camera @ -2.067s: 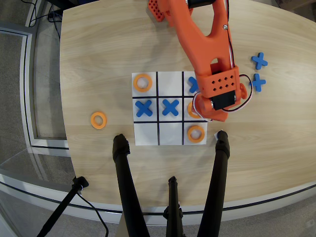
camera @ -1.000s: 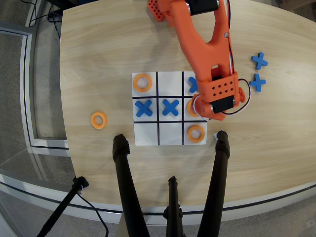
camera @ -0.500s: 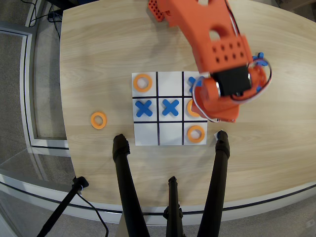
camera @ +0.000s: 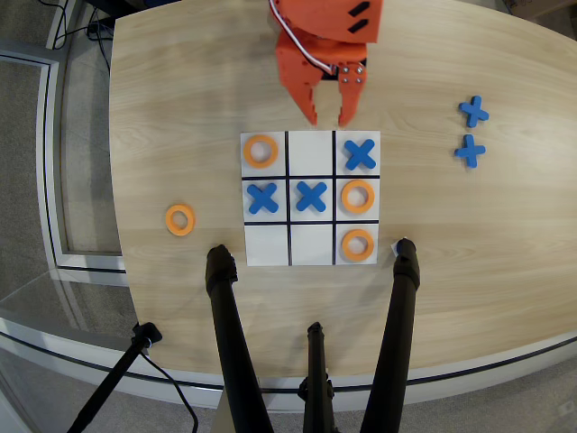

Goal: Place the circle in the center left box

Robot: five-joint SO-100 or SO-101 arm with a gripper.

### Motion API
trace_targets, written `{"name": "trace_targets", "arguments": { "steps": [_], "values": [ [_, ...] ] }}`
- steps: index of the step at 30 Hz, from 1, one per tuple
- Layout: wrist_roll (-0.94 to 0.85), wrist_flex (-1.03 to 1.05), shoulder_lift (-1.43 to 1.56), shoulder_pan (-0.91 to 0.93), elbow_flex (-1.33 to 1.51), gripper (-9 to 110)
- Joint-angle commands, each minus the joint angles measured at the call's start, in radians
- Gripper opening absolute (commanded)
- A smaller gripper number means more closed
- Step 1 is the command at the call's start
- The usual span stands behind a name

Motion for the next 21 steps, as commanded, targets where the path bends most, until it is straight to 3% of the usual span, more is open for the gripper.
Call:
{"name": "trace_targets", "arguments": {
  "steps": [1, 8, 21],
  "values": [
    [-0.026, 0.005, 0.183, 0.017, 0.166, 11],
    [-0.026, 0.026, 0.354, 0.031, 0.396, 11],
    [-0.029, -0.054, 0.357, 0.038, 0.629, 10]
  ]
}}
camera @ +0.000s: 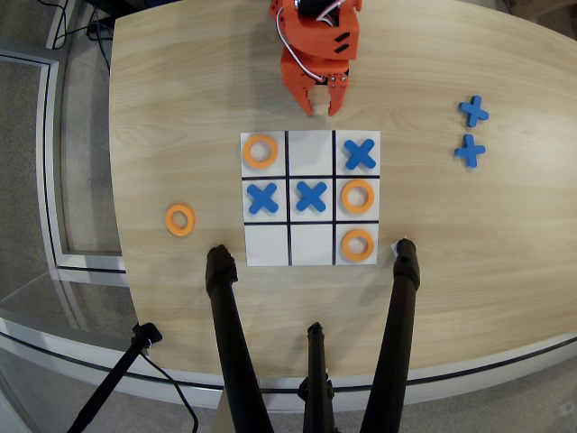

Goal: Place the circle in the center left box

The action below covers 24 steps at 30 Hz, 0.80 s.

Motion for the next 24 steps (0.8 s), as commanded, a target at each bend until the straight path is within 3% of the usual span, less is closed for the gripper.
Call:
{"name": "trace_targets", "arguments": {
  "steps": [1, 5, 24],
  "values": [
    [-0.006, 0.015, -0.003, 0.002, 0.055, 10],
    [-0.006, 0.031, -0.003, -0.015, 0.055, 0],
    [-0.089, 0.081, -0.003, -0.02, 0.055, 0]
  ]
}}
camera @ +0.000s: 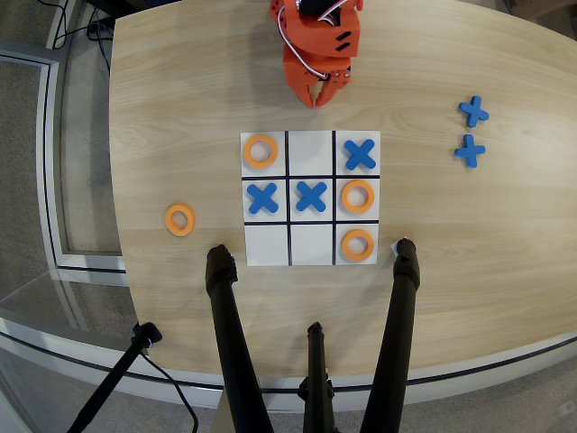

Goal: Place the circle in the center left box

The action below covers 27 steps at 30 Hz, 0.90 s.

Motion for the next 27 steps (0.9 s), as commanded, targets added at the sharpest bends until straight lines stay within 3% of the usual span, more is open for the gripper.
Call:
{"name": "trace_targets", "arguments": {
  "steps": [1, 19, 24, 27],
  "values": [
    [-0.011, 0.006, -0.003, 0.0, 0.055, 0],
    [-0.011, 0.006, -0.003, 0.025, 0.055, 0],
    [-0.011, 0.006, -0.003, 0.238, 0.055, 0],
    [-0.011, 0.008, 0.002, 0.546, 0.055, 0]
  ]
}}
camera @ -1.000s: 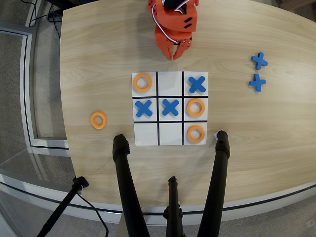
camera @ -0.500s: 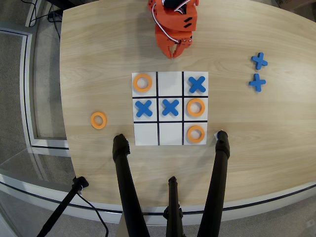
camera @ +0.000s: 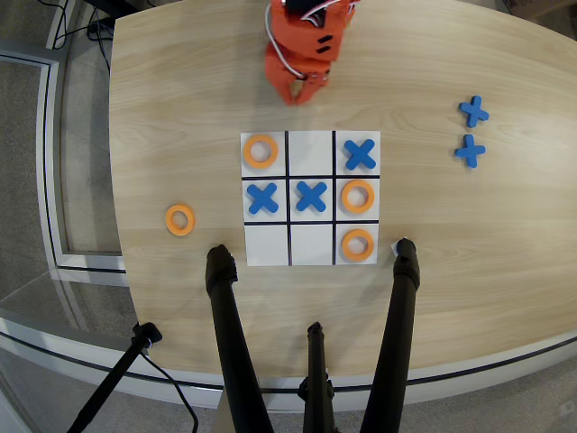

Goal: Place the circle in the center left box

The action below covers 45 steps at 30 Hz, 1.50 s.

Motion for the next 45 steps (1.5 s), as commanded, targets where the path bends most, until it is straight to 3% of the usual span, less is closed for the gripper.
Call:
{"name": "trace_targets", "arguments": {
  "steps": [1, 9, 13, 24, 45],
  "values": [
    [-0.002, 0.014, 0.018, 0.399, 0.055, 0],
    [0.008, 0.014, 0.034, 1.259, 0.055, 0],
    [0.008, 0.014, 0.034, 1.486, 0.055, 0],
    [0.008, 0.014, 0.034, 1.394, 0.055, 0],
    [0.008, 0.014, 0.032, 1.394, 0.055, 0]
  ]
}}
